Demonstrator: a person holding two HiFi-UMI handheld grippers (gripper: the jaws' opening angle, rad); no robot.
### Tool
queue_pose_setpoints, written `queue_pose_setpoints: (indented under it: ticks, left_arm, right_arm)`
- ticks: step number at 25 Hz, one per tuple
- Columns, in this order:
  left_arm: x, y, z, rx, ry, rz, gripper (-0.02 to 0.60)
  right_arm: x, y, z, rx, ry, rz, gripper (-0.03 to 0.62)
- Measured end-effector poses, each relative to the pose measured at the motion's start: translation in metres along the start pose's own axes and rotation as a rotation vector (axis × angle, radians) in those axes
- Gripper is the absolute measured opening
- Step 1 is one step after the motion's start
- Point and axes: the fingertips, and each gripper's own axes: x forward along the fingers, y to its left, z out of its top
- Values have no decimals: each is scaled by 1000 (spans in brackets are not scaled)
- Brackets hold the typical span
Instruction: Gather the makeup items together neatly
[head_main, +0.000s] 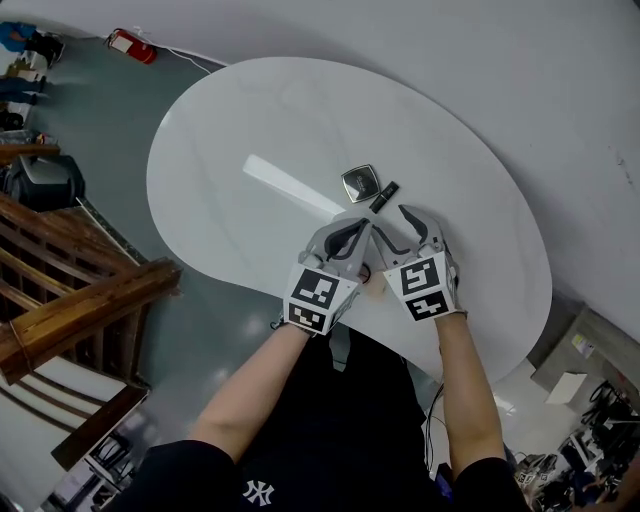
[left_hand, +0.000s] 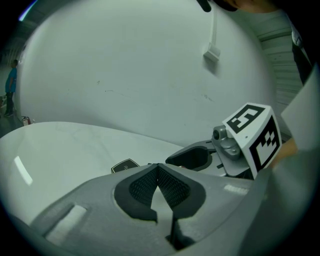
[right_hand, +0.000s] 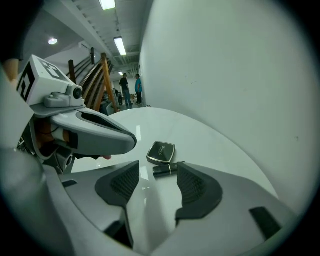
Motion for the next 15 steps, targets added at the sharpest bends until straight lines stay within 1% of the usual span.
queue_pose_setpoints:
  ticks: [6, 10, 15]
  left_arm:
    - [21, 9, -10, -29, 22, 27, 8]
    - [25, 17, -14, -47, 34, 39, 8]
    - [27, 24, -20, -61, 48, 49, 8]
  right_arm:
    - [26, -23, -14, -50, 49, 30, 279]
    - [42, -24, -15, -63, 74, 61, 327]
    - [56, -23, -19, -73, 105, 81, 351]
